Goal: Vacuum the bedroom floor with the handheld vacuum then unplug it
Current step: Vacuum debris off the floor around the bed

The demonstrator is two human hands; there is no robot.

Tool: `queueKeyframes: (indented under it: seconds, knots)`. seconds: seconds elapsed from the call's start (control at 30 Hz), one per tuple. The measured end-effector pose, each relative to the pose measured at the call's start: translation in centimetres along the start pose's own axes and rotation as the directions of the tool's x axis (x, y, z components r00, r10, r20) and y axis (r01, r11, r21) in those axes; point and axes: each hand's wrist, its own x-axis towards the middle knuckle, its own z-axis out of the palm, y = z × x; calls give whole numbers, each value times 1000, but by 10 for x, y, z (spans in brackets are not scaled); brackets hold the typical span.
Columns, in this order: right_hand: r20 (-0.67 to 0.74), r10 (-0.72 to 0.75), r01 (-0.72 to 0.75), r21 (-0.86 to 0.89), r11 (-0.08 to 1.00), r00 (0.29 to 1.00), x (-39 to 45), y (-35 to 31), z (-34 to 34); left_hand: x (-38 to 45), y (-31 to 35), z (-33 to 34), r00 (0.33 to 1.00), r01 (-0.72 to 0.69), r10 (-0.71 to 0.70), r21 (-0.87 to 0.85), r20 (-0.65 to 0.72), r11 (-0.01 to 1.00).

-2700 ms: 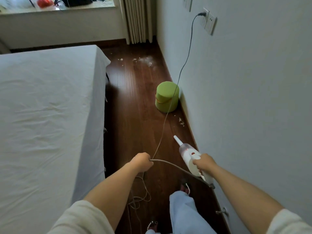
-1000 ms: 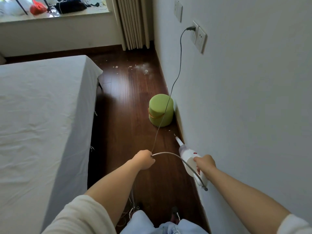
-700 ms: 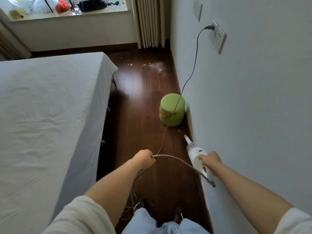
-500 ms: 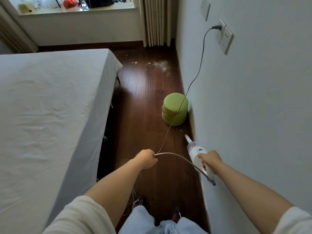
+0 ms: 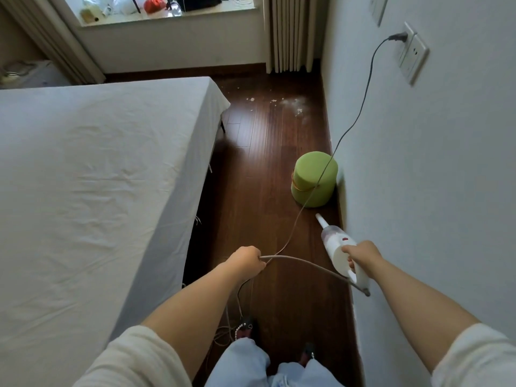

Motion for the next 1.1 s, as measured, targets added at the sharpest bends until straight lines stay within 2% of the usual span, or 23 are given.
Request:
queueKeyframes:
  seconds: [0.13, 0.3, 0.47, 0.7, 0.9, 1.1]
  knots:
    - [2, 1, -1, -54, 999, 1000, -1, 0, 6, 1, 2, 0, 1000, -9, 9, 11, -3, 1000]
    - [-106, -1, -15, -150, 989, 994, 3, 5, 5, 2, 3, -1, 1000, -19, 19, 23, 8, 1000]
    - [-149, 30, -56, -176, 983, 988, -1, 7, -1, 3, 6, 1, 1000, -19, 19, 36, 19, 999]
    - [-52, 14, -21, -135, 991, 999, -15, 18, -20, 5, 15, 12, 997, -47, 43, 61, 60, 997]
    - [84, -31, 48, -208, 977, 996, -25, 2, -33, 8, 22, 18, 996, -58, 54, 57, 64, 997]
    - [118, -69, 105, -332, 937, 991, -31, -11, -8, 2, 10, 11, 1000, -13, 12, 42, 26, 999]
